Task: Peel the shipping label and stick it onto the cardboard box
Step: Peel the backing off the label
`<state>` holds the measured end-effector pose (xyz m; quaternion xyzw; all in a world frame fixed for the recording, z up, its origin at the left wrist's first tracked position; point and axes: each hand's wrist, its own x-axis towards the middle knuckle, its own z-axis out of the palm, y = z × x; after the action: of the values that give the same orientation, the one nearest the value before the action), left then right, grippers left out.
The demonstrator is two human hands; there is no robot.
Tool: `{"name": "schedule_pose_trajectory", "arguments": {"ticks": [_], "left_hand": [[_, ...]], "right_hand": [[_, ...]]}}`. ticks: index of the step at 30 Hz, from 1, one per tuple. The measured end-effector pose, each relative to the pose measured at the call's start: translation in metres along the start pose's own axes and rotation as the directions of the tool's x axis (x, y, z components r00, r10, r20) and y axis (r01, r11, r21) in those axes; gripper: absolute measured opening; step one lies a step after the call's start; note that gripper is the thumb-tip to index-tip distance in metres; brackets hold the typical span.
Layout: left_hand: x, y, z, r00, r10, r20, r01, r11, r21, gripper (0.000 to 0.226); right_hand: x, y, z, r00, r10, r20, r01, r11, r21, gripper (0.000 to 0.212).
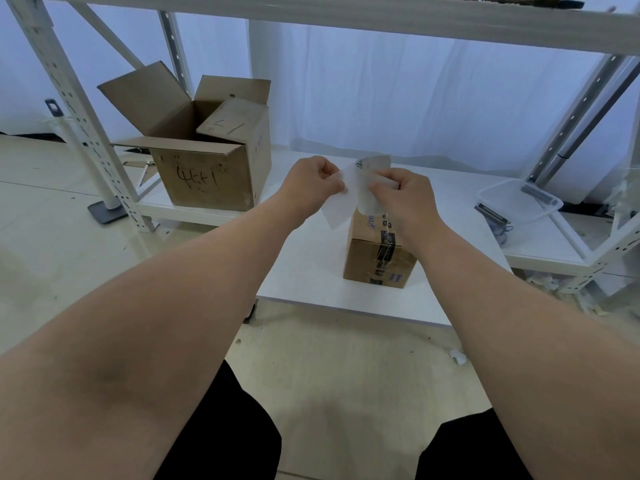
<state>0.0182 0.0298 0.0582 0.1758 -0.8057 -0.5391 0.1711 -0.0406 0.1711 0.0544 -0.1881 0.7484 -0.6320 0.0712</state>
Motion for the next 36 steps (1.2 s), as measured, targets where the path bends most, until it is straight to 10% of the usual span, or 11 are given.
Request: {"name": "schedule_pose_trajectory", "arguments": {"ticks": [36], "left_hand": [[0.004, 0.006, -0.010, 0.974, 0.032, -0.225, -0.068, 0.986, -0.151, 0.034]], "right_hand": [[0.010, 0.005, -0.009, 0.931, 0.098, -0.351, -0.003, 0.965, 0.260, 0.036]]}}
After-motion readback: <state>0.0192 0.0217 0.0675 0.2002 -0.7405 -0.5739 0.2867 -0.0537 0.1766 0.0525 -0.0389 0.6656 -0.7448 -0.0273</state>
